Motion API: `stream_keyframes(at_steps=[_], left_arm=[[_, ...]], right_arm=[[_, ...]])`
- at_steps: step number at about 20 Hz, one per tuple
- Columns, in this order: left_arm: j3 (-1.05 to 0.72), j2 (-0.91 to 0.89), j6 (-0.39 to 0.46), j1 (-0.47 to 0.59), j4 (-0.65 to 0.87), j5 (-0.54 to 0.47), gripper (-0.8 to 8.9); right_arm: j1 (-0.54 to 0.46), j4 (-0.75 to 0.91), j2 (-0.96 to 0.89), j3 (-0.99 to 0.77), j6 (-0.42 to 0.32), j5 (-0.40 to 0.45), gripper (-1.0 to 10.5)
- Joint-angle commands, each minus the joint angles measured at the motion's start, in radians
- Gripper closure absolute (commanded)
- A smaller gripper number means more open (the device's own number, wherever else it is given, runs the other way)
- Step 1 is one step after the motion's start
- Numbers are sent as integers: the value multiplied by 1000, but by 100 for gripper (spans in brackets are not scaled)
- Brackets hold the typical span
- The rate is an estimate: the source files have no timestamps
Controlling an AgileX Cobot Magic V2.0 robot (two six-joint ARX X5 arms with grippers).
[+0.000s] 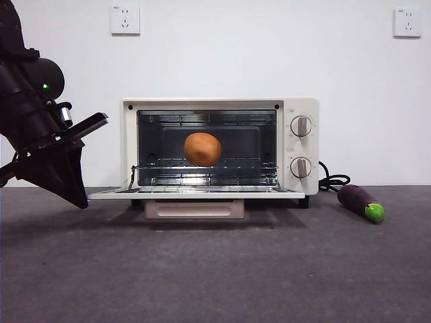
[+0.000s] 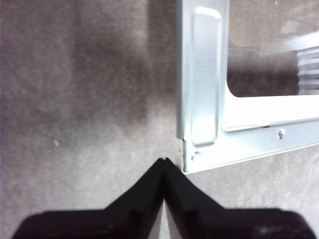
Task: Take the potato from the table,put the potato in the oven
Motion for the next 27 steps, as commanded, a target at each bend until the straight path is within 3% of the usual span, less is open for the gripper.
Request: stream_keyframes(at_steps=[1,14,23,27], left_arm=[[-5,25,-23,-2,-1,0,820],[-5,27,-154,-8,79,134,820],[-5,26,-161,31,78,191,820],[-5,26,-163,66,95,272,820]], right_arm=[[2,-23,-3,-7,10,1,950],[2,-22,-3,-7,11,0,950],[2,-23,-3,-7,18,0,949],[2,-23,-3,-7,19,0,950]])
